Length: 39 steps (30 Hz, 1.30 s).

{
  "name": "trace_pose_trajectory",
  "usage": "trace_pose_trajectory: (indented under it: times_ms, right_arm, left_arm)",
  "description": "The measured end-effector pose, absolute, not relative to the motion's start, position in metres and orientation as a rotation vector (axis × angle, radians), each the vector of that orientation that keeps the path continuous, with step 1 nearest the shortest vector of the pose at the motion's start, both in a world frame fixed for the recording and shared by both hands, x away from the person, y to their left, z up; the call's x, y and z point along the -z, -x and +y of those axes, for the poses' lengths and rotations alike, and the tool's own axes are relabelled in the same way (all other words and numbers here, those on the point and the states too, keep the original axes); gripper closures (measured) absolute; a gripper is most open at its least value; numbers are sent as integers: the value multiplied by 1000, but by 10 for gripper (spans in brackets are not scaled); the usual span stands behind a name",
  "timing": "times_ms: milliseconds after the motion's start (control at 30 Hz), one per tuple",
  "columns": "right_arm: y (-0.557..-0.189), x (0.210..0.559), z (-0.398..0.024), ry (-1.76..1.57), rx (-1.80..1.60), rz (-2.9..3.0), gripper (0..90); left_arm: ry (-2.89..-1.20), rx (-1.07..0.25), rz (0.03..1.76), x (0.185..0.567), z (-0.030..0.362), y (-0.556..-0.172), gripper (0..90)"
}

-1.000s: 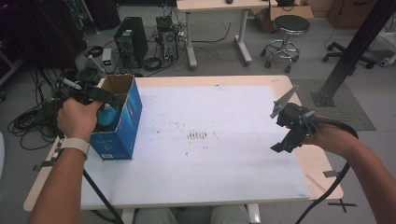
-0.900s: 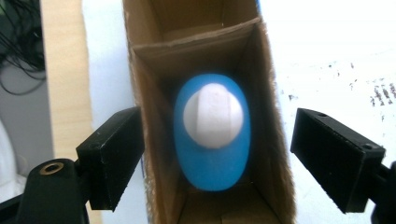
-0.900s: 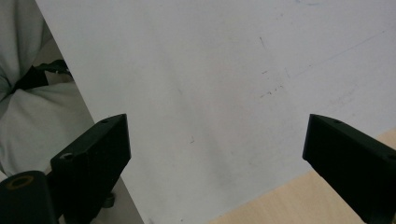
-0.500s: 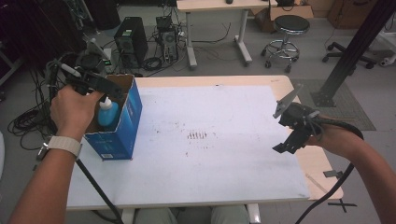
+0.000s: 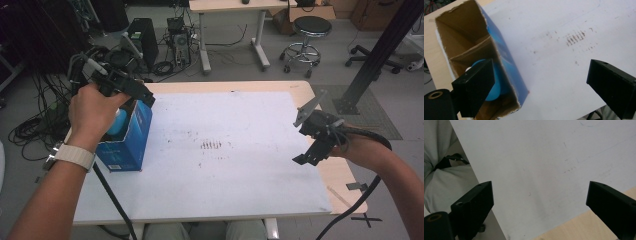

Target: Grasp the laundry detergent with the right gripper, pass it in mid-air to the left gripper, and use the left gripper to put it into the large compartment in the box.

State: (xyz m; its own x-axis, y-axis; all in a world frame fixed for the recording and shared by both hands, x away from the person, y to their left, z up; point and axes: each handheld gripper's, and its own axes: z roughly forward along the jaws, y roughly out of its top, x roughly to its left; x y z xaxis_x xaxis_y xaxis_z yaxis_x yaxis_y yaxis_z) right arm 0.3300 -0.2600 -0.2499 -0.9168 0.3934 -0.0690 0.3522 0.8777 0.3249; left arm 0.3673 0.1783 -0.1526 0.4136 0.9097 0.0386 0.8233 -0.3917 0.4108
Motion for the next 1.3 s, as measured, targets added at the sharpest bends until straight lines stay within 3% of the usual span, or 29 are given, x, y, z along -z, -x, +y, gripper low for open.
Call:
trace_pose_trajectory:
  times_ms: [1300]
  right_arm:
    - [-338, 246, -257, -614, -440, 2930, 60]
  left_arm:
    - [-2661, -260, 958, 165, 86, -412, 70]
